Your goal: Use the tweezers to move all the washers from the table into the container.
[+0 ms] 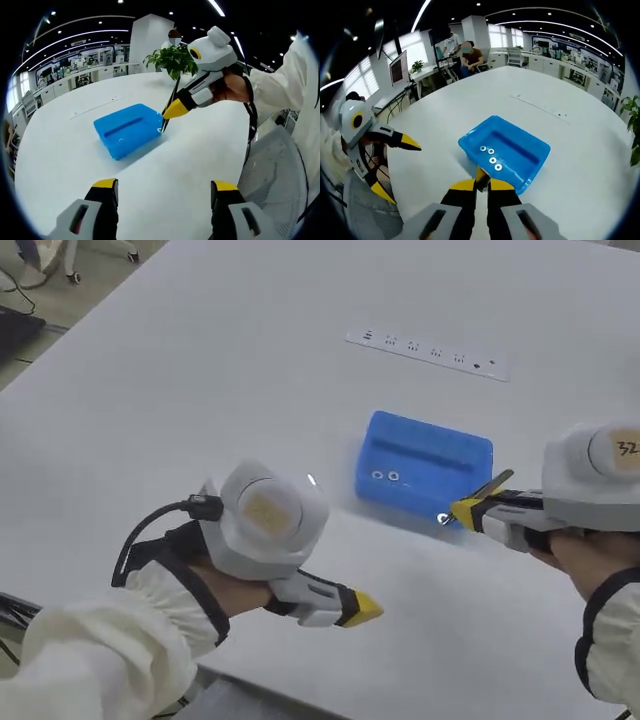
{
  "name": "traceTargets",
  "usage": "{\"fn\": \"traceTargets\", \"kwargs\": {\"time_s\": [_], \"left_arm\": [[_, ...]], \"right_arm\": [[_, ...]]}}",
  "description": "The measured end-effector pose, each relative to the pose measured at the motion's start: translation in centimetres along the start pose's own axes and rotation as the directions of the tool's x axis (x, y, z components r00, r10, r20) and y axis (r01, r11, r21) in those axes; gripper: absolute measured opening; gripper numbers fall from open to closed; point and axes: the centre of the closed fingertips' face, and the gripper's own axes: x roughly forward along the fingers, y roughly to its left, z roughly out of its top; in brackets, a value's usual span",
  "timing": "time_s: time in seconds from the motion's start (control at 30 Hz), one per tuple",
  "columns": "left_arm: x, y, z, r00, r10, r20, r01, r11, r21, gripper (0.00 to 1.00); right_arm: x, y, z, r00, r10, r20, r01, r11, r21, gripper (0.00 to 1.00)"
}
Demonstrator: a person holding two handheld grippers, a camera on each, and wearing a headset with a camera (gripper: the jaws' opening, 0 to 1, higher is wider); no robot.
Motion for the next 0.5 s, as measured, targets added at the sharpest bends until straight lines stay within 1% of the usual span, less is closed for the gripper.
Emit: {"fn": "traceTargets", "kwargs": {"time_s": [0.13,0.3,0.43,0.5], "left_arm": [[-0.2,0.1,-0.2,1.0000,0.003,-0.003,-0.003,1.000,-0.005,0.77],[-0.3,0.2,-0.3,1.0000,0.009,-0.003,-0.009,1.000,-0.012,0.77],[-0.2,0.4,-0.3,0.9999,0.013,-0.005,-0.013,1.000,-0.013,0.77],[-0.2,0.4,-0.2,0.9999,0.012,-0.006,-0.012,1.000,-0.013,0.77]], "right_arm": [[0.2,-0.8,1.0,0.9998,-0.012,0.019,0.012,1.000,0.002,0.03],[1.1,-1.9,2.1,0.9989,-0.024,0.041,0.023,0.999,0.029,0.03],[2.6,-2.7,2.1,0.9986,-0.037,0.036,0.036,0.998,0.043,0.03],[3.4,-3.2,1.5,0.9989,-0.046,0.011,0.046,0.998,0.044,0.03]]}}
